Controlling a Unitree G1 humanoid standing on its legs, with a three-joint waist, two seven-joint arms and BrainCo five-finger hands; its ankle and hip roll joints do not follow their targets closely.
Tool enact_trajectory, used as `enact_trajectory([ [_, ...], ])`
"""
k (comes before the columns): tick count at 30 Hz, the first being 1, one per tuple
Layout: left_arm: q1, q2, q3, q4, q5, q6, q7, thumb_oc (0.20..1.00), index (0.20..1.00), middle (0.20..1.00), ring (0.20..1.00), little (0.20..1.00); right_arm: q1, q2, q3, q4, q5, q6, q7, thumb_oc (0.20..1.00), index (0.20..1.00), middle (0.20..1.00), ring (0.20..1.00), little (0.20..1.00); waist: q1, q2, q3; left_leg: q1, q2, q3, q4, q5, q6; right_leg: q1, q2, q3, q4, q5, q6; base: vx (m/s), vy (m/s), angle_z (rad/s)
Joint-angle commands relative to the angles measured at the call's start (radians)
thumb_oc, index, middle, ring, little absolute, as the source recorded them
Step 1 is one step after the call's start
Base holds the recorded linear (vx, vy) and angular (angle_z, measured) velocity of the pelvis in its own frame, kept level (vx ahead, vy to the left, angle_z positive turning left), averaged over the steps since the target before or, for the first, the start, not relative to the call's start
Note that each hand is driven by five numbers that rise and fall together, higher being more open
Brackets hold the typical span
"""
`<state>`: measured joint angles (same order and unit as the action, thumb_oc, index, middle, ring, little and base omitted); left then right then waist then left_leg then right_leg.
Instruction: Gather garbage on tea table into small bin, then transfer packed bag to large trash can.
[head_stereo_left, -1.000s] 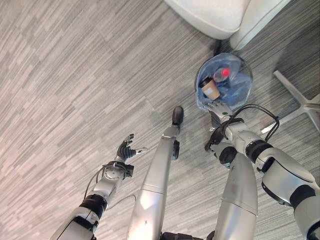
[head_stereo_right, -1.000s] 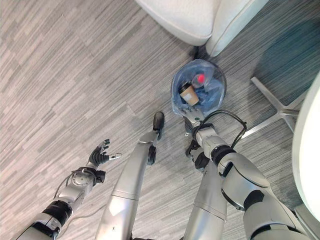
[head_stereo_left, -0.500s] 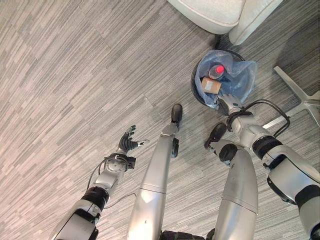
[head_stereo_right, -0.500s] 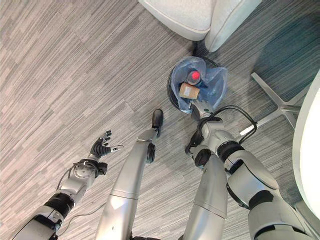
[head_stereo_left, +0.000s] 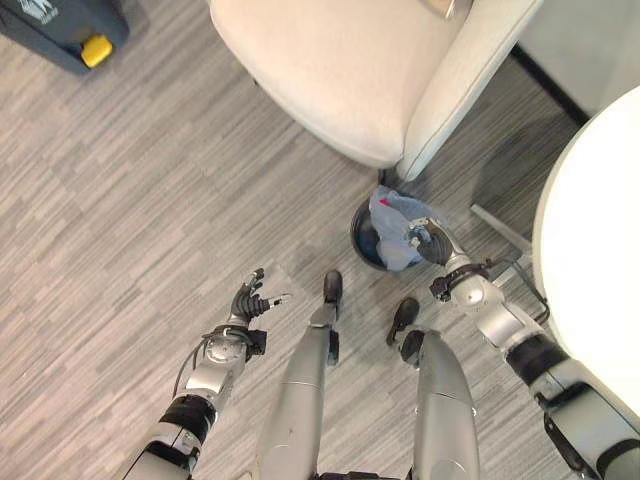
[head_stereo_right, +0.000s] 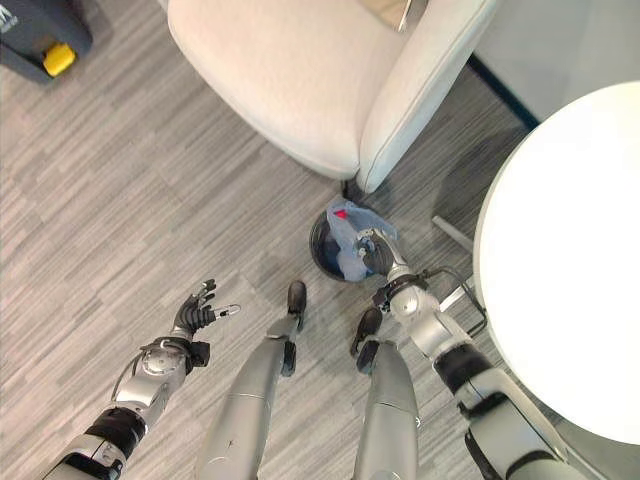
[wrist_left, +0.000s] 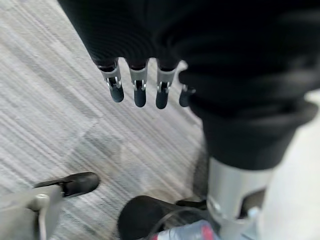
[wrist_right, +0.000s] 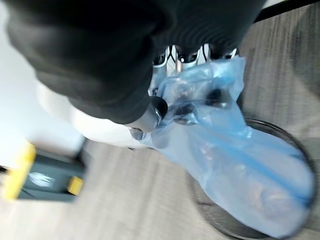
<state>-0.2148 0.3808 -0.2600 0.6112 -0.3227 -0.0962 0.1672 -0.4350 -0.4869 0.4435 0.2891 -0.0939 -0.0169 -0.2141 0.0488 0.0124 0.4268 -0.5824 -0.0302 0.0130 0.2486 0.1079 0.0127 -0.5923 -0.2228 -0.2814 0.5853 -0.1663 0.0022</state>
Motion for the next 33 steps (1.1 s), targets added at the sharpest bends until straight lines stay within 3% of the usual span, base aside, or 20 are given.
enact_trajectory([
  [1, 0.032, 0.015, 0.007, 0.007, 0.058, -0.017, -0.013, 1.0, 1.0, 1.0, 1.0, 1.0, -0.028, 0.032, -0.043, -0.011, 0.095, -0.108, 0.03, 0.2, 0.2, 0.2, 0.2, 0.2, 0.002, 0.003, -0.034, 0.077, 0.005, -0.004, -0.021, -0.109, -0.033, 0.092, 0.004, 0.058, -0.212, 0.083, 0.082, 0.08, 0.052, -0.17],
  [9, 0.178, 0.021, 0.062, -0.069, 0.105, -0.01, -0.051, 1.0, 1.0, 1.0, 1.0, 1.0, 0.186, 0.087, -0.158, -0.203, 0.235, -0.131, 0.118, 0.2, 0.2, 0.2, 0.2, 0.2, -0.029, -0.034, -0.175, 0.362, 0.021, 0.031, -0.172, -0.12, -0.038, 0.39, 0.034, 0.05, -0.416, 0.127, 0.119, 0.11, 0.038, -0.11],
  [15, 0.272, 0.02, 0.088, -0.145, 0.13, -0.009, -0.079, 1.0, 1.0, 1.0, 1.0, 1.0, 0.247, 0.103, -0.174, -0.288, 0.284, -0.127, 0.169, 0.2, 0.2, 0.2, 0.2, 0.2, -0.025, -0.05, -0.251, 0.481, 0.014, 0.052, -0.247, -0.129, -0.032, 0.489, 0.05, 0.074, -0.505, 0.157, 0.141, 0.11, 0.069, -0.14],
  [18, 0.303, 0.025, 0.102, -0.174, 0.126, -0.008, -0.093, 1.0, 1.0, 1.0, 1.0, 1.0, 0.244, 0.115, -0.166, -0.306, 0.3, -0.123, 0.191, 0.2, 0.2, 0.2, 0.2, 0.2, -0.016, -0.052, -0.261, 0.515, 0.012, 0.064, -0.268, -0.133, -0.024, 0.494, 0.051, 0.098, -0.499, 0.171, 0.154, -0.01, 0.097, -0.32],
  [21, 0.292, 0.041, 0.094, -0.191, 0.126, -0.008, -0.104, 1.0, 1.0, 1.0, 1.0, 1.0, 0.236, 0.127, -0.162, -0.312, 0.309, -0.128, 0.198, 0.2, 0.2, 0.2, 0.2, 0.2, -0.01, -0.052, -0.237, 0.492, 0.018, 0.057, -0.237, -0.128, -0.012, 0.458, 0.066, 0.158, -0.414, 0.153, 0.156, -0.17, 0.029, -0.09],
  [23, 0.252, 0.048, 0.082, -0.201, 0.135, -0.017, -0.104, 1.0, 1.0, 1.0, 1.0, 1.0, 0.214, 0.116, -0.175, -0.326, 0.274, -0.15, 0.185, 0.2, 0.2, 0.2, 0.2, 0.2, -0.007, -0.041, -0.228, 0.439, 0.029, 0.036, -0.212, -0.094, -0.01, 0.457, 0.122, 0.231, -0.275, 0.076, 0.137, -0.34, -0.035, 0.21],
  [27, 0.233, 0.054, 0.077, -0.229, 0.13, -0.022, -0.097, 1.0, 1.0, 1.0, 1.0, 1.0, 0.216, 0.11, -0.206, -0.353, 0.25, -0.159, 0.165, 0.2, 0.2, 0.2, 0.2, 0.2, 0.01, -0.046, -0.243, 0.366, 0.032, 0.007, -0.199, -0.055, -0.022, 0.487, 0.169, 0.261, -0.231, 0.037, 0.12, -0.18, -0.105, 0.72],
  [29, 0.236, 0.058, 0.072, -0.262, 0.132, -0.021, -0.1, 1.0, 1.0, 1.0, 1.0, 1.0, 0.213, 0.106, -0.212, -0.359, 0.241, -0.158, 0.157, 0.2, 0.2, 0.2, 0.2, 0.2, 0.024, -0.061, -0.25, 0.323, 0.026, -0.008, -0.186, -0.033, -0.04, 0.545, 0.19, 0.266, -0.31, -0.011, 0.089, -0.22, -0.214, 0.23],
  [30, 0.231, 0.058, 0.067, -0.273, 0.138, -0.025, -0.102, 1.0, 1.0, 1.0, 1.0, 1.0, 0.206, 0.104, -0.216, -0.357, 0.25, -0.163, 0.146, 0.2, 0.2, 0.2, 0.2, 0.2, 0.036, -0.066, -0.256, 0.277, 0.025, -0.021, -0.189, 0.024, -0.075, 0.578, 0.228, 0.284, -0.411, -0.027, 0.06, -0.21, -0.217, 0.51],
  [31, 0.231, 0.059, 0.067, -0.274, 0.138, -0.024, -0.102, 1.0, 1.0, 1.0, 1.0, 1.0, 0.206, 0.104, -0.216, -0.356, 0.25, -0.164, 0.146, 0.2, 0.2, 0.2, 0.2, 0.2, 0.034, -0.065, -0.257, 0.277, 0.025, -0.024, -0.19, 0.025, -0.076, 0.581, 0.229, 0.282, -0.419, -0.023, 0.059, -0.34, -0.266, 0.81],
  [32, 0.235, 0.057, 0.058, -0.308, 0.132, -0.023, -0.114, 1.0, 1.0, 1.0, 1.0, 1.0, 0.204, 0.091, -0.222, -0.363, 0.254, -0.166, 0.142, 0.2, 0.2, 0.2, 0.2, 0.2, 0.037, -0.051, -0.252, 0.234, 0.026, -0.042, -0.209, 0.083, -0.116, 0.59, 0.268, 0.292, -0.488, -0.021, 0.039, -0.29, -0.159, 0.87],
  [33, 0.228, 0.053, 0.048, -0.317, 0.133, -0.027, -0.116, 1.0, 1.0, 1.0, 1.0, 1.0, 0.199, 0.079, -0.221, -0.362, 0.251, -0.171, 0.138, 0.2, 0.2, 0.2, 0.2, 0.2, 0.036, -0.042, -0.244, 0.227, 0.031, -0.044, -0.232, 0.101, -0.127, 0.588, 0.278, 0.284, -0.502, -0.015, 0.034, -0.38, -0.173, 0.66],
])
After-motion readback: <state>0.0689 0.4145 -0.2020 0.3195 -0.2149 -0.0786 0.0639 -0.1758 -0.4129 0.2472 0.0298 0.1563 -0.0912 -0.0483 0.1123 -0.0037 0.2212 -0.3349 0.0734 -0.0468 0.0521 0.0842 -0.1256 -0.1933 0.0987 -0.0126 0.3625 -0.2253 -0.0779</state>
